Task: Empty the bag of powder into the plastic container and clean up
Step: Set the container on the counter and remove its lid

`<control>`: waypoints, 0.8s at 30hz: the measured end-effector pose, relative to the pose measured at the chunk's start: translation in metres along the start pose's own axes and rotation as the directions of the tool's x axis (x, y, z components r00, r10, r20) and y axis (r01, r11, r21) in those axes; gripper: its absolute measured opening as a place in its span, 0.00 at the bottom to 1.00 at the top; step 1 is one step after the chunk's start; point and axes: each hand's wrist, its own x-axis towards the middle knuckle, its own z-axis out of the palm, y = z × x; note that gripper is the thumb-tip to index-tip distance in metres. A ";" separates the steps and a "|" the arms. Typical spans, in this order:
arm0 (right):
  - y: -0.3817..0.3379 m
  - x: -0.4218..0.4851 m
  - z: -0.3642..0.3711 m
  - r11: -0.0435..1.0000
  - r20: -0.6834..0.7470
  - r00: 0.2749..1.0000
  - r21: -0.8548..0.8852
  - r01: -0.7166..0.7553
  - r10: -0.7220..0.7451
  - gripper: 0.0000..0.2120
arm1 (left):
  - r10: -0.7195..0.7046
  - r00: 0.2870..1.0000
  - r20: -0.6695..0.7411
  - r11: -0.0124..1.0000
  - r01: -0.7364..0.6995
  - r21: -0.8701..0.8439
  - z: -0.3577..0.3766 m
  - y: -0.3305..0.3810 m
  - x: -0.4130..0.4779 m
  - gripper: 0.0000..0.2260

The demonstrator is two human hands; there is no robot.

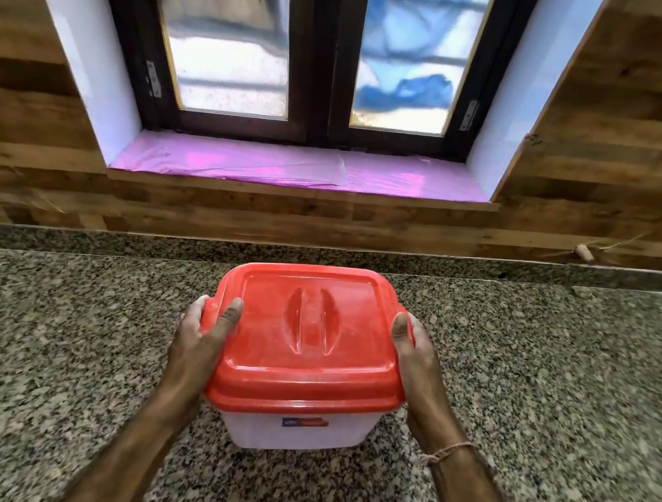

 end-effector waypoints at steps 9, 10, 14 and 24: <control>-0.017 0.004 -0.014 0.997 -0.058 0.996 0.018 0.068 -0.067 0.41 | 0.166 0.986 -0.009 0.984 -0.165 0.068 0.007 0.036 -0.006 0.46; -0.021 0.006 -0.021 0.996 -0.070 0.994 0.021 0.087 -0.085 0.39 | 0.197 0.980 -0.006 0.977 -0.196 0.084 0.016 0.043 -0.008 0.45; -0.031 0.021 -0.061 0.995 -0.096 0.991 0.046 0.092 -0.088 0.32 | 0.278 0.960 -0.018 0.946 -0.270 0.179 0.068 0.063 -0.012 0.45; 0.019 0.086 -0.263 0.997 -0.300 0.954 -0.078 -0.006 -0.018 0.28 | 0.329 0.931 0.159 0.852 -0.365 0.374 0.297 0.046 -0.015 0.48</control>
